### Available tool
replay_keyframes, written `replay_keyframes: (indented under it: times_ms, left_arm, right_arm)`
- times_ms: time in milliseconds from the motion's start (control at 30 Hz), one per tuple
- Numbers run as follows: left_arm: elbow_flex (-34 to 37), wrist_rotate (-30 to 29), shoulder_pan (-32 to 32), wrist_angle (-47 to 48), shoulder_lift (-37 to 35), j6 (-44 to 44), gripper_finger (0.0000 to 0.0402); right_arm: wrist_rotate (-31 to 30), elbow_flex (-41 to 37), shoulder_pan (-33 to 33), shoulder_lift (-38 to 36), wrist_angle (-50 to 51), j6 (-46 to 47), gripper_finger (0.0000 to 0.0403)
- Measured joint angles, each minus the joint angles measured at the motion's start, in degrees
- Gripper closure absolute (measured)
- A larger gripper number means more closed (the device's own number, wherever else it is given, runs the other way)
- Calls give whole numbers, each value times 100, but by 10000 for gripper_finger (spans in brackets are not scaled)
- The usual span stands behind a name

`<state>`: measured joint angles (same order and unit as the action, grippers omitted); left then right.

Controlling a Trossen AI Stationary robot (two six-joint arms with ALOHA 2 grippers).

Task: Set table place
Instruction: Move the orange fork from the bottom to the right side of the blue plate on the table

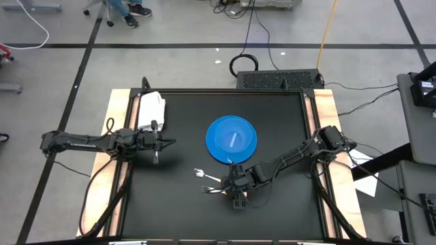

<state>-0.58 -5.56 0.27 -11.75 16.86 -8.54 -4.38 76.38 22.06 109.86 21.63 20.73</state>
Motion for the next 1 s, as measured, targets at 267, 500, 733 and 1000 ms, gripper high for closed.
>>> replay_keyframes:
  times_ms: [267, 500, 733, 1000]
  left_arm:
    - [0, -3, 0, 7, 0, -17, 382]
    - [0, -4, 0, 7, 0, 26, 382]
    - [0, -7, 0, 7, 0, 3, 382]
    - [0, -7, 0, 7, 0, -15, 382]
  right_arm:
    - [-2, 0, -35, 0, -27, -39, 252]
    - [-3, 0, -33, 0, -42, -22, 252]
    - [-4, 0, -28, 0, -40, -45, 252]
    - [-8, 0, -79, 0, -40, -144, 252]
